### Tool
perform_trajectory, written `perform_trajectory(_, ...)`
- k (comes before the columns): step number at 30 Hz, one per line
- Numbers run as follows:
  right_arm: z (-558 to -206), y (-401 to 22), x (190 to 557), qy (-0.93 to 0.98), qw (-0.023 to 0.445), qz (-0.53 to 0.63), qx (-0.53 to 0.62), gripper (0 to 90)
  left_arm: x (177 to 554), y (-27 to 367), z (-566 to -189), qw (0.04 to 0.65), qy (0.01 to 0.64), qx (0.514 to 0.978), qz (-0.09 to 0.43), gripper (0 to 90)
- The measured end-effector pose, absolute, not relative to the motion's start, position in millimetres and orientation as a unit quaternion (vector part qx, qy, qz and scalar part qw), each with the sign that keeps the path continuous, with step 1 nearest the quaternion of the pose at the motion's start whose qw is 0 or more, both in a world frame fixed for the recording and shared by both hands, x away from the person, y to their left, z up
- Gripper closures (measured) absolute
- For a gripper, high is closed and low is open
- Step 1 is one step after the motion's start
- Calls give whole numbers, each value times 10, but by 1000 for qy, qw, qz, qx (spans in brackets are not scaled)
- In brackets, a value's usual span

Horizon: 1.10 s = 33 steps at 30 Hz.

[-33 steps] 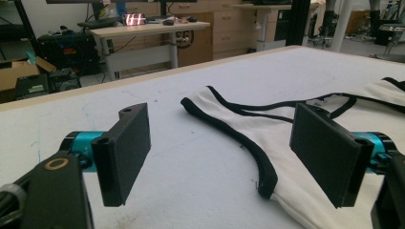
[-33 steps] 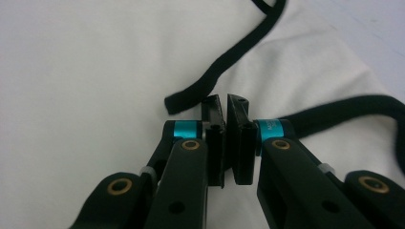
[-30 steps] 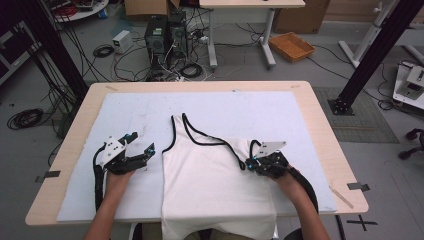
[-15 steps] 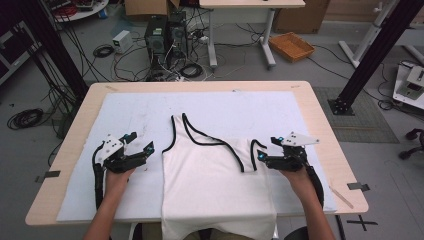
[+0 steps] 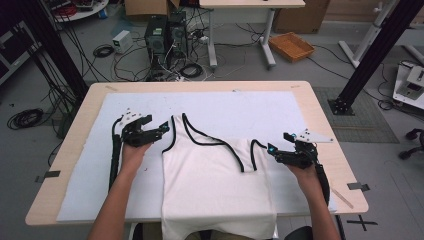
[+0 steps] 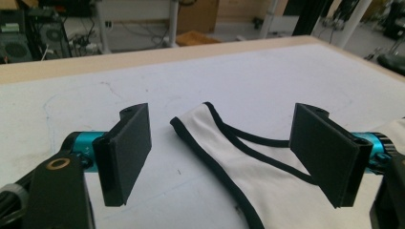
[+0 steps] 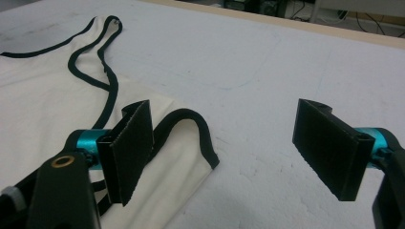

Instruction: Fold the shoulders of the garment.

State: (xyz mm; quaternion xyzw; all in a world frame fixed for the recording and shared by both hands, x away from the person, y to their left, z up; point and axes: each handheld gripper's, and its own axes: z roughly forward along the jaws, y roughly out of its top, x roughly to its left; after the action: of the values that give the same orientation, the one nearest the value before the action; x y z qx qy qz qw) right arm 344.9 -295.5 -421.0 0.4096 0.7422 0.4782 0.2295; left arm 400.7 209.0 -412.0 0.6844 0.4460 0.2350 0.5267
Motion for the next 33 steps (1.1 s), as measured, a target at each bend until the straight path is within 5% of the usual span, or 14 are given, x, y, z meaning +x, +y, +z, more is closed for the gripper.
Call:
perform_trajectory(16, -4283, -3006, 3450, 746, 218, 468, 420, 215, 4536, 1642, -4388, 382, 483, 755, 223, 296)
perform_trajectory(20, -4290, -3017, 3443, 746, 215, 468, 422, 216, 4567, 1569, -4444, 369, 479, 766, 219, 429)
perform_trajectory(26, -4297, -3036, 3457, 744, 215, 469, 425, 215, 4572, 1547, -4487, 367, 469, 777, 203, 493)
perform_trajectory(29, -4301, -3026, 3460, 744, 216, 469, 424, 216, 4549, 1520, -4474, 367, 438, 797, 197, 806)
perform_trajectory(33, -4293, -3032, 3448, 743, 215, 469, 426, 216, 4534, 1540, -4464, 381, 432, 794, 193, 852)
